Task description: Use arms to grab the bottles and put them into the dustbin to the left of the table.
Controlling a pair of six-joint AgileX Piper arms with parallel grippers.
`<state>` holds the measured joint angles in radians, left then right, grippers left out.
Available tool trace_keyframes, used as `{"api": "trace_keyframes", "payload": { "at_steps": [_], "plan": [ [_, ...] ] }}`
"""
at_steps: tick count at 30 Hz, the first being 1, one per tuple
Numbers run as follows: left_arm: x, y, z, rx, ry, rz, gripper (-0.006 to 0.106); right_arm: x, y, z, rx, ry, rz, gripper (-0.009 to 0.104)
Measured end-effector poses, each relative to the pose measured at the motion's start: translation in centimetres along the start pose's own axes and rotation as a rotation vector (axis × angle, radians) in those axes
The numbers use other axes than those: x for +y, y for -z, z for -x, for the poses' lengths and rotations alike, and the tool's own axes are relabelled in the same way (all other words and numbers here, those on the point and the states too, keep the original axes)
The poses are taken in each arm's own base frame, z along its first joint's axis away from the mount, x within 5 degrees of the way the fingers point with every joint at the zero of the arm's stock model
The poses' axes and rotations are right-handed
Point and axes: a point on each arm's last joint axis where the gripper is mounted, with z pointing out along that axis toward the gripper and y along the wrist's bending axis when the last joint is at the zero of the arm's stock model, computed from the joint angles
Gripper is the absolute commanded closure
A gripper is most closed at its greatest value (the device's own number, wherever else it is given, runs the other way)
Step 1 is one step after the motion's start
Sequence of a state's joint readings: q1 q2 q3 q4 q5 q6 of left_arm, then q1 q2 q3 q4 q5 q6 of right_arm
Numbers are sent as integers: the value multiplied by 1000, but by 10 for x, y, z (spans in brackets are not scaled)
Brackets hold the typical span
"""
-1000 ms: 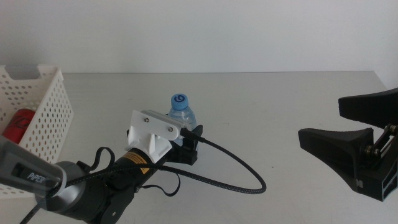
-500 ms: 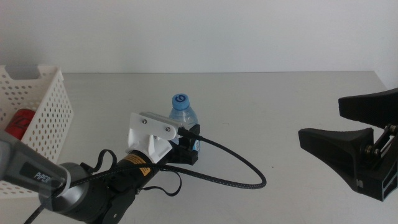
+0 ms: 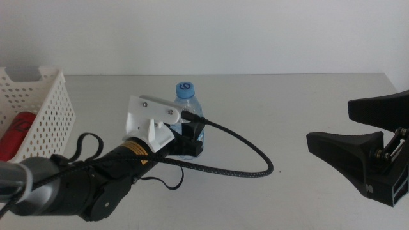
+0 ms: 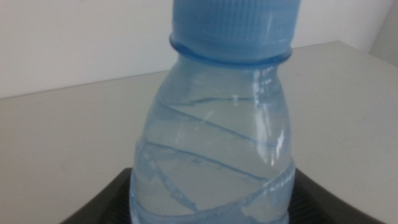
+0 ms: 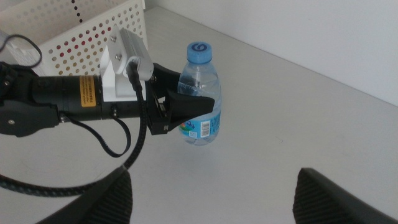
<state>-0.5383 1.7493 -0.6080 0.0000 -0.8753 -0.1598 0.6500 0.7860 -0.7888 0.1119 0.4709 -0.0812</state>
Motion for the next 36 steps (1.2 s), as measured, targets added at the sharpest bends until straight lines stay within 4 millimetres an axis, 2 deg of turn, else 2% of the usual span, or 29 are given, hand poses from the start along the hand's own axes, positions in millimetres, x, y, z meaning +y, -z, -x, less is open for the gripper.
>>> {"api": "trace_keyframes", "payload": {
  "at_steps": [9, 17, 20, 24, 28, 36],
  "plan": [
    [-10, 9, 62, 126, -36, 18, 93, 0, 0, 0, 0, 0, 0, 29],
    [-20, 12, 129, 288, -93, 34, 93, 0, 0, 0, 0, 0, 0, 29],
    [-18, 13, 153, 345, -100, 56, 93, 0, 0, 0, 0, 0, 0, 29],
    [-3, 19, 186, 397, -102, 113, 93, 0, 0, 0, 0, 0, 0, 29],
    [25, 32, 212, 444, -68, 202, 94, 0, 0, 0, 0, 0, 0, 29],
    [89, 73, 240, 598, -33, 402, 94, 0, 0, 0, 0, 0, 0, 29]
  ]
}}
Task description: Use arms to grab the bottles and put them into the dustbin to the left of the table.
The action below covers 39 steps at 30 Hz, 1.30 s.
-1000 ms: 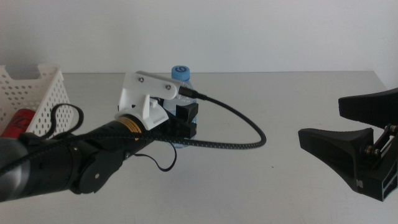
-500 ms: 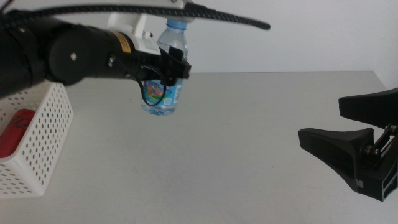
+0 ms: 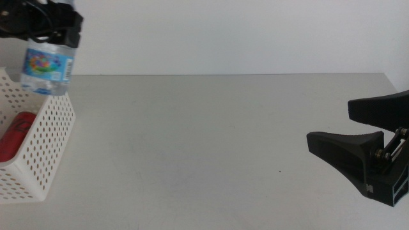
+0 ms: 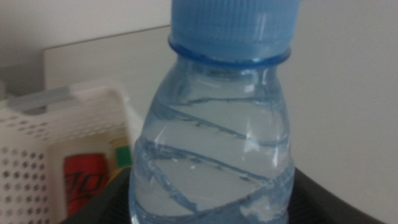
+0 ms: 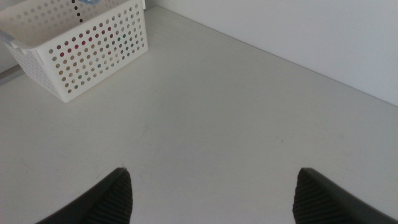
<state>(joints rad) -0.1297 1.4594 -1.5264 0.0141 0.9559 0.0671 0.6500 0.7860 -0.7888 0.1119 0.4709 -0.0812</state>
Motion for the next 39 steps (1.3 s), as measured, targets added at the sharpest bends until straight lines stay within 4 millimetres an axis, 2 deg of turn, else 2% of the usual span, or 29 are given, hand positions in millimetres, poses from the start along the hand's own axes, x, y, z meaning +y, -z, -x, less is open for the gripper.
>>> {"api": "trace_keyframes", "payload": {
  "at_steps": [5, 8, 16, 21, 32, 39],
  "plan": [
    [50, 9, -8, 62, 50, 121, 94, 0, 0, 0, 0, 0, 0, 29],
    [72, 13, -14, 84, 82, 170, 94, 0, 0, 0, 1, 0, 0, 29],
    [111, 15, -30, 169, 132, 239, 102, 0, 0, 0, 1, 0, 0, 29],
    [123, -7, -37, 239, 154, 233, 102, 0, 0, 0, 1, 0, 0, 29],
    [136, -88, -55, 402, 192, 155, 102, 0, 0, 0, 1, 0, 0, 29],
    [137, -121, -65, 455, 231, 98, 102, 0, 0, 0, 1, 0, 0, 29]
  ]
}}
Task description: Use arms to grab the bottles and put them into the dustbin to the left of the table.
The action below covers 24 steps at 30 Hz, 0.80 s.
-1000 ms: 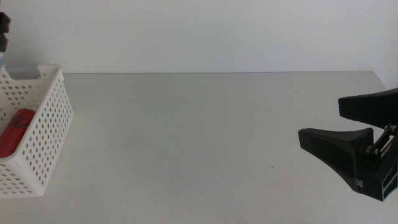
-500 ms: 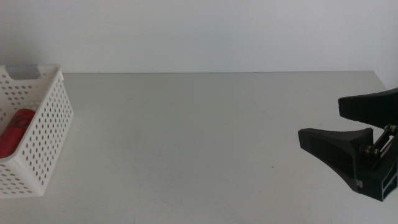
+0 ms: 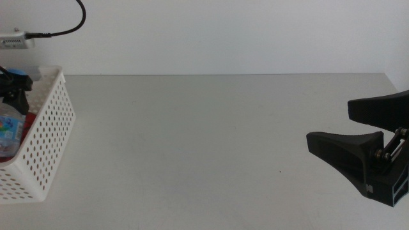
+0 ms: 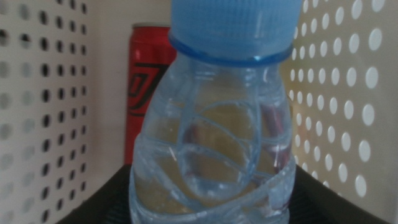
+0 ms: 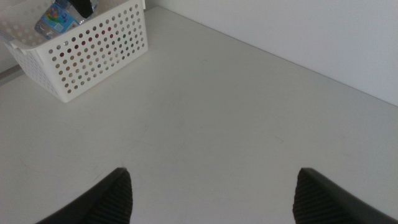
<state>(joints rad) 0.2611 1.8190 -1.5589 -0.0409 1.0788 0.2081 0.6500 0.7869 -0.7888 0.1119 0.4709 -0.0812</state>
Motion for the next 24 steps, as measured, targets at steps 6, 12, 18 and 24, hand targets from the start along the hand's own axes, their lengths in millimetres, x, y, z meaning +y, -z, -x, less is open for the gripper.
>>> {"api": "trace_keyframes", "payload": {
  "at_steps": [6, 12, 18, 24],
  "plan": [
    [-1, -22, 2, 44, 6, -25, 102, 0, 0, 0, 0, 0, 0, 29],
    [1, -37, 4, 70, -4, -21, 98, 0, 0, 0, 0, 0, 0, 29],
    [3, -47, 3, 97, -11, -15, 75, 0, 0, 0, 0, 0, 0, 29],
    [3, -48, 3, 91, -13, -12, 20, 0, 0, 0, 0, 0, 0, 29]
  ]
}}
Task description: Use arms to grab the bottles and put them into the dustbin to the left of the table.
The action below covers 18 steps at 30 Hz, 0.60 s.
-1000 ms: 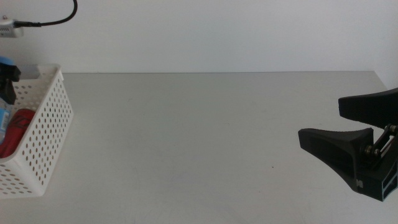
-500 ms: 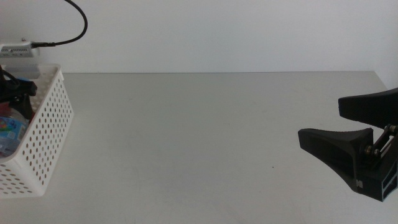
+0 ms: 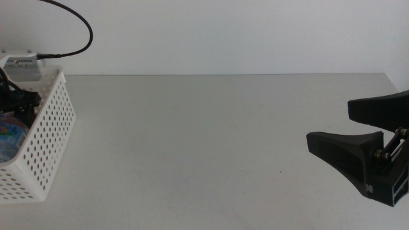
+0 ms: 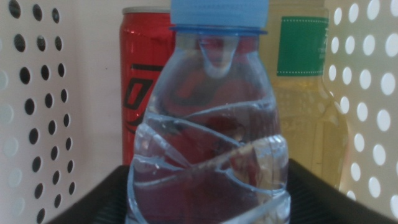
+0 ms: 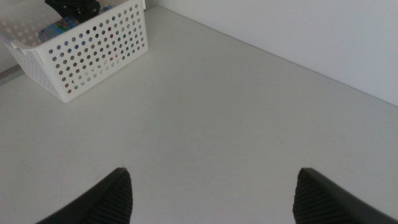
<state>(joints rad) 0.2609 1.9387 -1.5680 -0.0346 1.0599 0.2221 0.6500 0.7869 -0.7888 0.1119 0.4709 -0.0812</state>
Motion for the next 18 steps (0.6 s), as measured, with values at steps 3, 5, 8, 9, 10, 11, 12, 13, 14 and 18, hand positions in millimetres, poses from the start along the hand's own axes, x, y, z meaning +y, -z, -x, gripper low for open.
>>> {"api": "trace_keyframes", "payload": {
  "at_steps": [3, 5, 8, 9, 10, 11, 12, 13, 14, 18],
  "plan": [
    [0, 0, 1, -6, 1, 0, 7, 0, 0, 0, 0, 0, 0, 29],
    [0, 1, 1, -15, 2, -1, 7, 0, 0, 0, 0, 0, 0, 29],
    [-1, 8, 1, -36, 3, 1, 7, 0, 0, 0, 0, 0, 0, 29],
    [-1, 11, 1, -44, 4, 1, 7, 0, 0, 0, 0, 0, 0, 29],
    [-1, 16, 1, -57, 4, 2, 7, 0, 0, 0, 0, 0, 0, 29],
    [-2, 22, 0, -70, 4, 4, 7, 0, 0, 0, 0, 0, 0, 29],
    [-2, 27, 0, -82, 4, 7, 7, 0, 0, 0, 0, 0, 0, 29],
    [-2, 35, -1, -100, 6, 7, 7, 0, 0, 0, 0, 0, 0, 29],
    [-3, 42, -2, -119, 8, 10, 7, 0, 0, 0, 0, 0, 0, 29],
    [-5, 71, -7, -182, 25, 21, 7, 0, 0, 0, 0, 0, 0, 29]
  ]
}}
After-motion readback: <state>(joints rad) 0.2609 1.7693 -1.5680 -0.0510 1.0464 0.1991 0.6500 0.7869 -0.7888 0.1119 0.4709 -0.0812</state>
